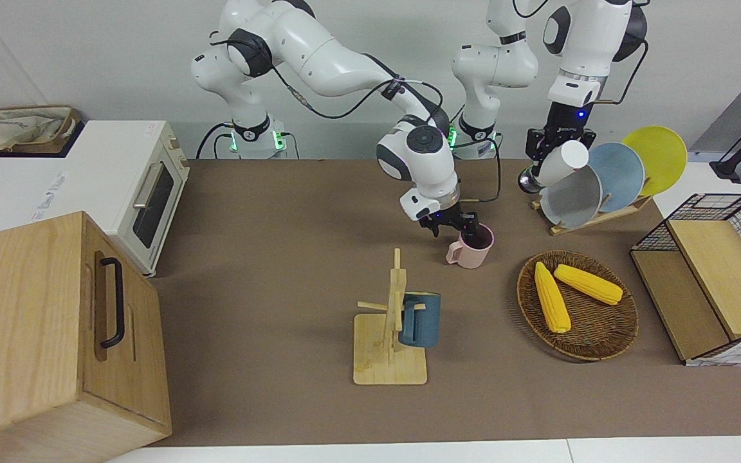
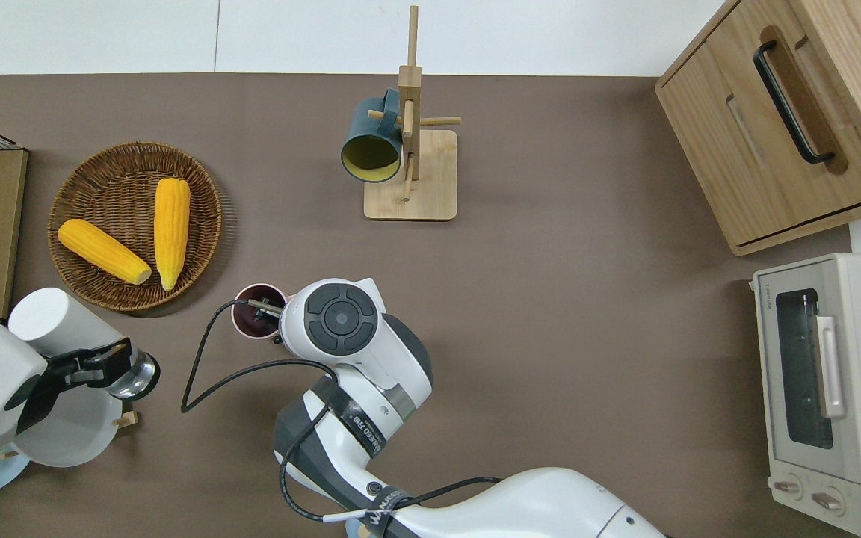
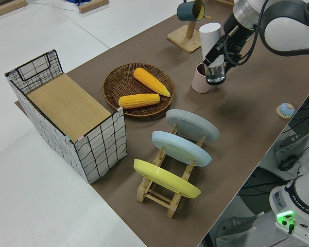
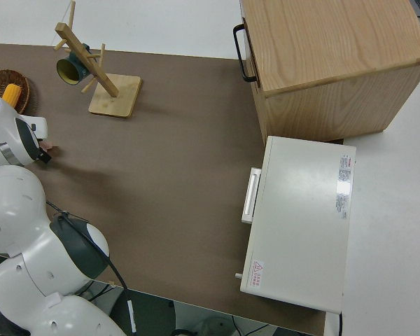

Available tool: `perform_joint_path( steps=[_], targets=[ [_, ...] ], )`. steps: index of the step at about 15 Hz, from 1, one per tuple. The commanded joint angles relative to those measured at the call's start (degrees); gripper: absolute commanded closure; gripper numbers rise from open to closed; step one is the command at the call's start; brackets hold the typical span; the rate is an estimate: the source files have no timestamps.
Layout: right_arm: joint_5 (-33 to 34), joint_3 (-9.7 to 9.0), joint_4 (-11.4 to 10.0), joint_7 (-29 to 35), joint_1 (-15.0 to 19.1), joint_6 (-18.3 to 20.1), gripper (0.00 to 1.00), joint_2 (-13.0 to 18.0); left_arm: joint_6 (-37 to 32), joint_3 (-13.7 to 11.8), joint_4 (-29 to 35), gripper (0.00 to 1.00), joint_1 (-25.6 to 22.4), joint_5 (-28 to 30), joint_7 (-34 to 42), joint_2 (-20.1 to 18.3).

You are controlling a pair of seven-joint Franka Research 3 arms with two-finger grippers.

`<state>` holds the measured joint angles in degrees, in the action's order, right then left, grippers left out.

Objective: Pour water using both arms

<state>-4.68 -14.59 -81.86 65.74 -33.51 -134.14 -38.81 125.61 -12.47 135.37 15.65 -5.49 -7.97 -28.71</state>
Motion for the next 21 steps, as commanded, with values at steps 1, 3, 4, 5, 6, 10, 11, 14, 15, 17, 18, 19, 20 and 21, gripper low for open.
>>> perform_joint_path(
  steps=[1,3,4,5,6,10,11,14,15,17,18,19,20,21],
  targets=[
    [-0.41,0.43,6.17,0.61,-0.33,7.21,0.019,-0.83,1.22,-0.98,1.04,1.0,1.49,-1.11,-0.29,-1.79],
    [-0.33,0.52,7.23,0.53,0.02,9.41,0.019,-0.65,1.31,-0.98,1.3,1.0,1.58,-1.11,-0.29,-1.79],
    [-0.15,0.78,7.32,0.09,0.11,10.73,0.019,-0.56,1.31,-0.98,1.48,1.0,1.67,-1.11,-0.29,-1.79],
    [-0.06,1.22,7.41,-0.7,0.28,11.87,0.019,-0.3,1.31,-0.98,2.0,1.0,2.01,-1.11,-0.29,-1.79],
    [0.37,1.75,7.41,-2.62,0.37,12.93,0.017,0.22,1.39,-0.98,2.36,1.0,2.45,-1.11,-0.29,-1.79],
    [0.99,4.12,7.41,-17.63,2.3,19.69,0.017,4.09,3.59,-0.11,5.6,1.0,3.25,-1.11,-0.29,-2.49],
    [1.69,5.08,7.41,-21.58,2.74,21.53,0.017,4.88,3.68,0.16,6.22,1.0,3.25,-1.11,-0.2,-2.58],
    [3.01,7.81,7.24,-33.89,4.32,24.53,0.017,7.6,4.12,1.48,6.84,1.0,3.6,-1.28,1.2,-3.02],
    [3.28,9.04,7.06,-38.19,4.85,26.1,0.017,8.57,4.12,1.66,6.93,1.0,3.77,-1.28,1.82,-3.02],
    [3.54,11.93,6.97,-46.37,5.47,29.36,0.017,10.32,4.12,1.92,7.63,1.0,5.26,-1.19,1.73,-3.11],
    [3.45,13.08,6.8,-49.63,6.16,30.59,0.017,11.29,4.12,2.01,8.33,1.0,5.36,-1.19,1.73,-3.19],
    [3.37,13.88,6.71,-52.27,7.04,31.73,0.017,12.09,4.21,2.01,8.68,1.0,6.05,-1.19,1.73,-3.28],
    [3.45,14.75,6.54,-55.08,8.09,32.53,0.017,12.88,4.29,2.01,9.04,1.0,6.84,-1.19,1.73,-3.28],
    [3.45,15.63,5.92,-58.07,9.06,33.32,0.017,13.93,4.38,2.01,9.21,1.0,7.11,-1.19,1.73,-3.19]
  ],
)
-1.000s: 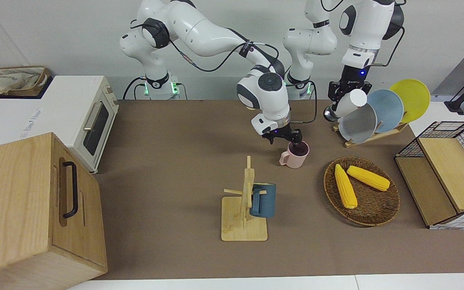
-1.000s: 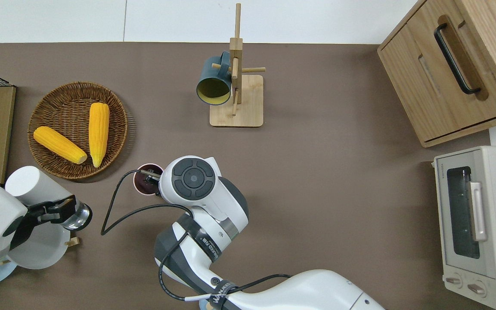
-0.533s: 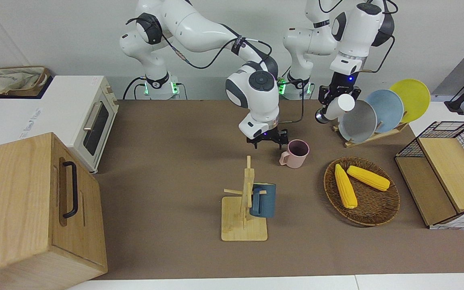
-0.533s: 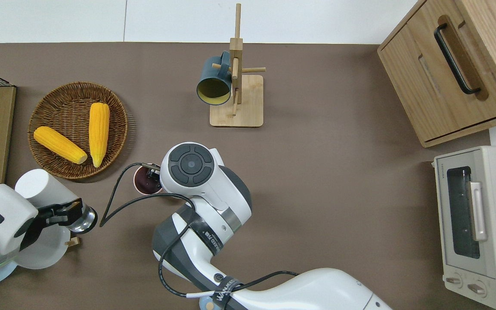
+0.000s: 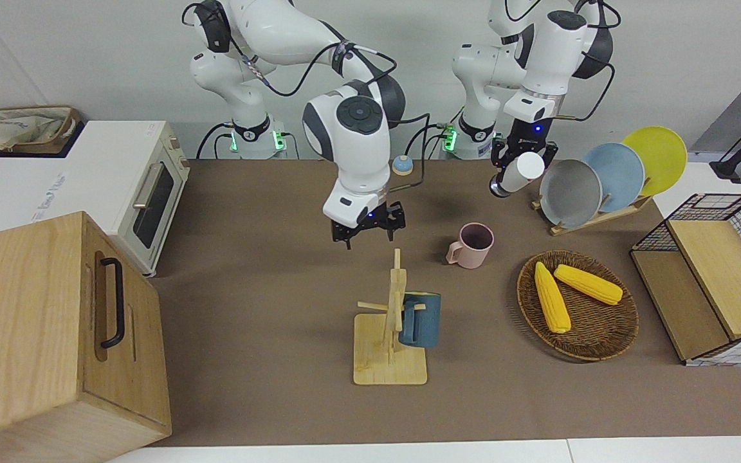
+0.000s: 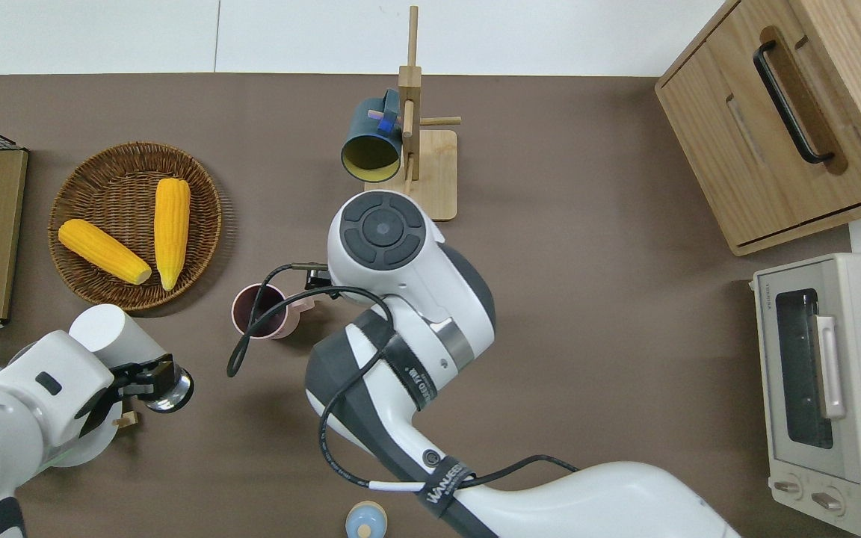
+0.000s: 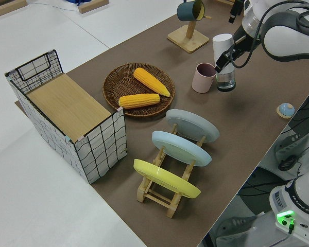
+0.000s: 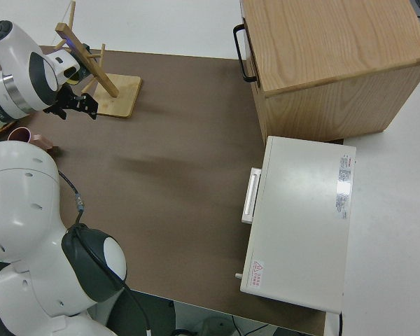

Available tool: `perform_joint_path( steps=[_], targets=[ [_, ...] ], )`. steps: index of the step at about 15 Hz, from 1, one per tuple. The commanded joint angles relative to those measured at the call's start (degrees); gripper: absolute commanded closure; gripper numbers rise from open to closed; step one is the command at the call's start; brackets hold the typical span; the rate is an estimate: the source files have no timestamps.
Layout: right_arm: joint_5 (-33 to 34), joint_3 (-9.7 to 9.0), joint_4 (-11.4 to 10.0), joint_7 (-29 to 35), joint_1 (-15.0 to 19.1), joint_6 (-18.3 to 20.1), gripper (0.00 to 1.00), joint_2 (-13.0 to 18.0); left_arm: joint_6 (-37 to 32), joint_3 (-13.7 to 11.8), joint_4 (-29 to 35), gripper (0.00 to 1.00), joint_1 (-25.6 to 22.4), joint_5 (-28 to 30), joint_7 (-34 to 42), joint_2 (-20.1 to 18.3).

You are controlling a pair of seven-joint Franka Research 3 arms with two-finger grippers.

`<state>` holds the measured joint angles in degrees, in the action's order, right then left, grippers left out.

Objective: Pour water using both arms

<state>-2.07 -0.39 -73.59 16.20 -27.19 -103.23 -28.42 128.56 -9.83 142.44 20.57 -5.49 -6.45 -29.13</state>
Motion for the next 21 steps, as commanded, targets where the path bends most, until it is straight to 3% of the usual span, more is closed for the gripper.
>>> perform_joint_path(
  steps=[1,3,6,10,13,17,21],
  targets=[
    [0.84,2.4,-3.22,-11.6,3.71,2.59,0.017,4.76,1.52,-0.63,2.57,1.0,2.55,-1.1,0.21,-2.77],
    [0.84,4.34,-4.81,-15.92,5.38,2.77,0.017,7.22,1.43,-0.71,2.93,1.0,3.86,-1.1,0.21,-2.68],
    [0.84,6.71,-5.25,-20.15,7.06,3.91,0.017,9.6,2.49,-0.8,3.02,1.0,5.45,0.12,0.21,-1.63],
    [0.93,9.79,-6.04,-21.82,7.58,6.28,0.017,13.46,2.58,-0.72,2.75,1.0,6.42,0.22,0.21,1.62],
    [0.75,11.98,-8.32,-22.88,8.73,7.68,0.017,17.68,2.49,-0.8,2.32,1.0,7.03,0.22,0.21,4.16],
    [-0.48,16.9,-7.19,-23.06,9.52,14.97,0.017,19.71,1.7,-0.72,0.12,1.0,7.03,0.39,0.21,8.65],
    [-0.39,17.62,-6.48,-22.8,9.61,18.06,0.017,20.94,0.56,-0.72,-2.34,1.0,7.03,1.09,0.39,11.81]
  ],
)
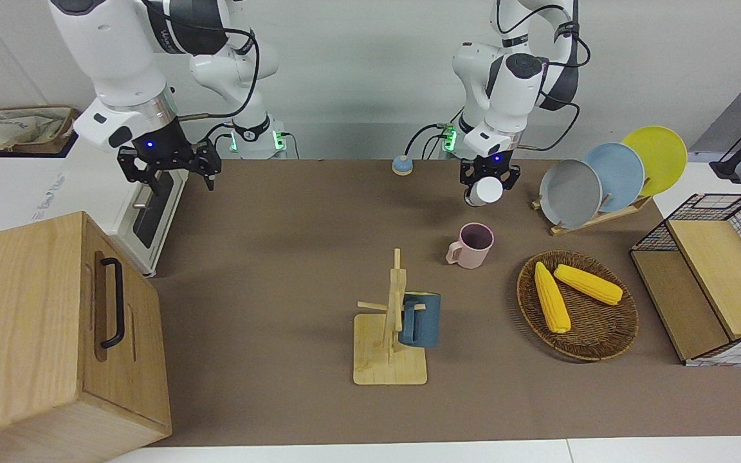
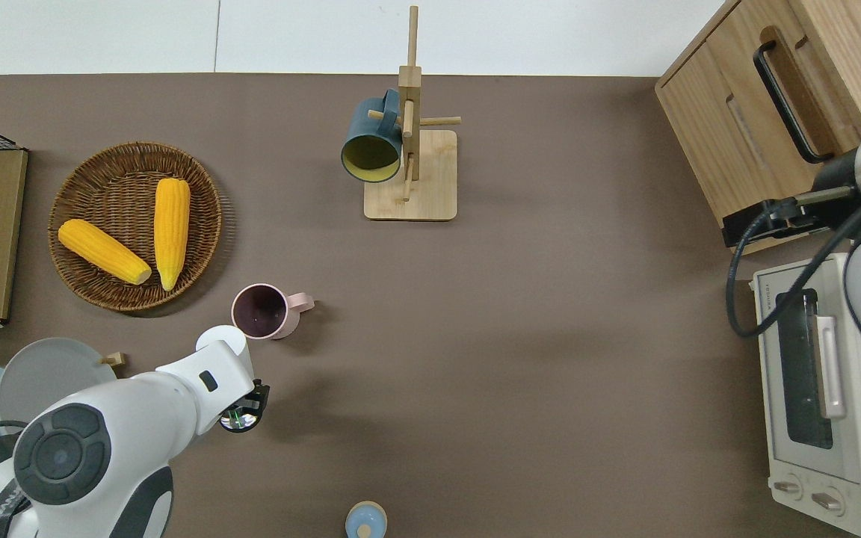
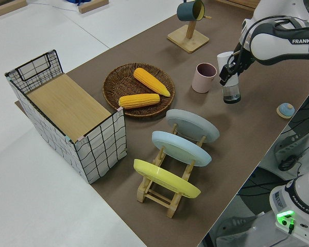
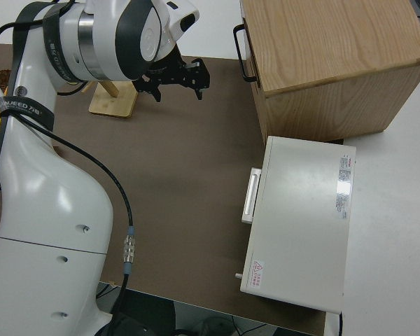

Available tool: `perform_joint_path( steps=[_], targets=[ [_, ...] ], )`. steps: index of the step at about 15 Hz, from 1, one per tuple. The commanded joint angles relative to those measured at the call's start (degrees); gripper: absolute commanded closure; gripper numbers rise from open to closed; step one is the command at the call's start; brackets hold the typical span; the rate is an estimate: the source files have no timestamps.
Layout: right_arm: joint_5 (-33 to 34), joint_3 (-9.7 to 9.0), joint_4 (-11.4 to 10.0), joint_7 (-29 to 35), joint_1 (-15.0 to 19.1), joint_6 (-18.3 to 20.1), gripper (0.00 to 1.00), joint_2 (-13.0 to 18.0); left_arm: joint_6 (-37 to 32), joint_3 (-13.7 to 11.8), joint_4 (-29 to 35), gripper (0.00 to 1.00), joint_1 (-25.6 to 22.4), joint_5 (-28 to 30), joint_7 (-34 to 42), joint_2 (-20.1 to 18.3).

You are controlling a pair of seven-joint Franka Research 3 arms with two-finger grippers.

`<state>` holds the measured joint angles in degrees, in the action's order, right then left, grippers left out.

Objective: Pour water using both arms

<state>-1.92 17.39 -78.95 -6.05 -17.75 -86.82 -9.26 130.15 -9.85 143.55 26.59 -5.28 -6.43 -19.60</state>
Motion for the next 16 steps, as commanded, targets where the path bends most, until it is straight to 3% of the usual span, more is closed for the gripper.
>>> perform_joint_path(
  steps=[1,4,7,16],
  targets=[
    [-0.54,-0.16,-1.12,-0.28,0.17,2.96,0.017,2.31,-2.17,-0.87,-3.8,1.0,0.92,1.41,0.71,2.81],
    [0.51,-0.07,-1.12,-0.19,0.17,3.58,0.017,2.4,-9.01,-1.74,-7.82,1.0,0.57,5.27,5.63,5.0],
    [0.52,-0.25,-1.12,-0.2,-0.26,3.32,0.017,2.4,-14.56,-1.75,-12.31,1.0,0.31,5.81,5.99,8.07],
    [0.17,-0.86,-0.68,-0.28,-0.71,3.32,0.017,2.4,-21.07,-1.75,-18.56,1.0,0.22,6.6,7.66,14.32]
  ],
)
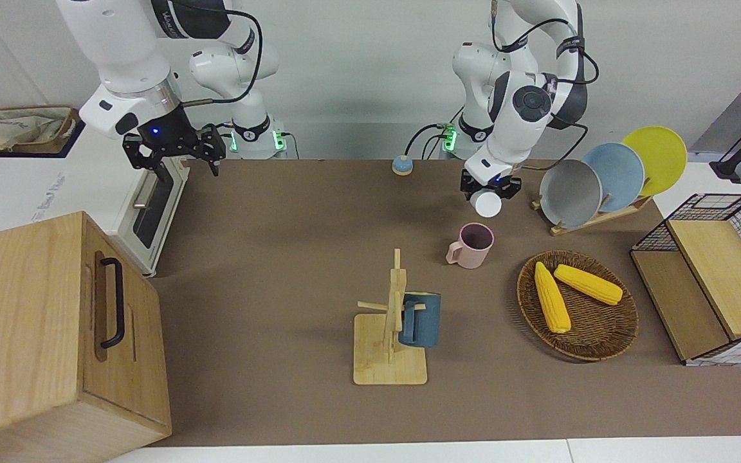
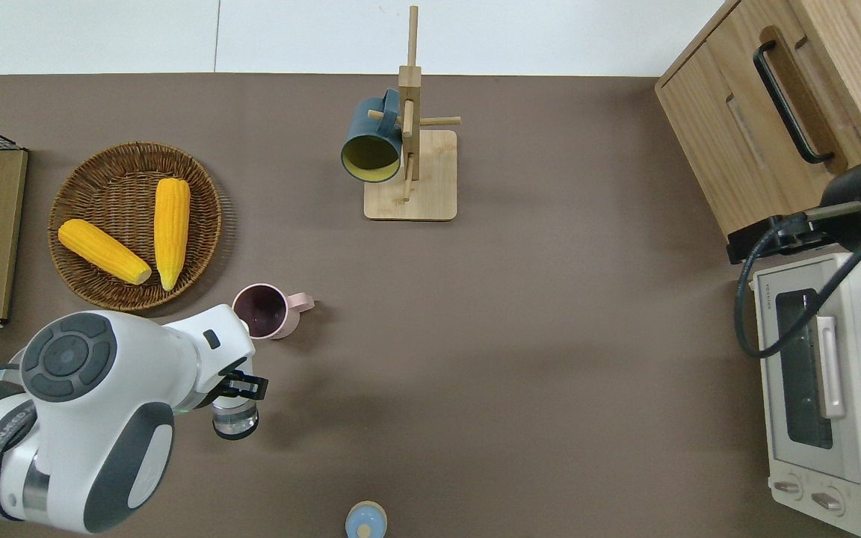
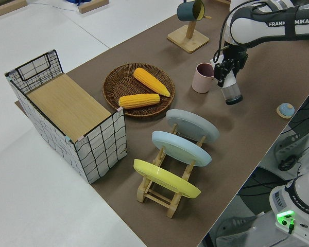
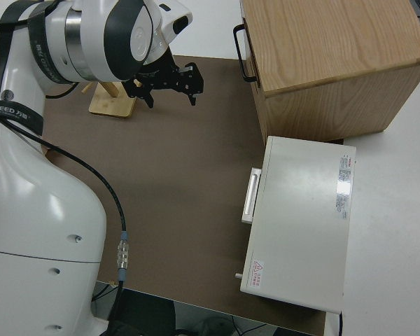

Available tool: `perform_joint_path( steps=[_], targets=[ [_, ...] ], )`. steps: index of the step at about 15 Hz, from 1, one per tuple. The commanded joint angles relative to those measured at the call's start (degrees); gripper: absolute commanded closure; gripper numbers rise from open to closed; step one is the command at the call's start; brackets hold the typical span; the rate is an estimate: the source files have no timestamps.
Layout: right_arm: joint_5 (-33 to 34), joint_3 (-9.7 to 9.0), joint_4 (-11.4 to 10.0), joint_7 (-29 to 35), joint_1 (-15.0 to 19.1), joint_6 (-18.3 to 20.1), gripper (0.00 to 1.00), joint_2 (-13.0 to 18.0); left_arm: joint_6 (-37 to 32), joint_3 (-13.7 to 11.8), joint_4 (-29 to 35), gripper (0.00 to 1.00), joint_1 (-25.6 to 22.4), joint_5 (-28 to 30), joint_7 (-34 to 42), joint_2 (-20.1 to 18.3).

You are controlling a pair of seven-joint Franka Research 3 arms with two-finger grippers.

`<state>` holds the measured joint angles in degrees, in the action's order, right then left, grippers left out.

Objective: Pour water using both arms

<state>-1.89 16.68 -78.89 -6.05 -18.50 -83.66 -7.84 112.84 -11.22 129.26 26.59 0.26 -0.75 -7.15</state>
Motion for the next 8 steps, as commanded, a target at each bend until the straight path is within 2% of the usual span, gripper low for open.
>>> perform_joint_path(
  steps=[1,4,8],
  targets=[
    [0.13,-0.07,-0.74,-0.28,0.04,0.16,0.017,0.99,-5.16,-0.38,-5.15,1.0,0.13,1.15,2.07,2.31],
    [0.13,-0.15,-0.74,-0.28,0.04,0.16,0.017,1.08,-8.67,-0.38,-7.7,1.0,0.13,1.23,2.34,3.28],
    [0.13,-0.07,-0.74,-0.28,-0.04,0.16,0.017,0.99,-9.48,-0.38,-8.94,1.0,0.13,1.32,2.86,5.56]
  ],
)
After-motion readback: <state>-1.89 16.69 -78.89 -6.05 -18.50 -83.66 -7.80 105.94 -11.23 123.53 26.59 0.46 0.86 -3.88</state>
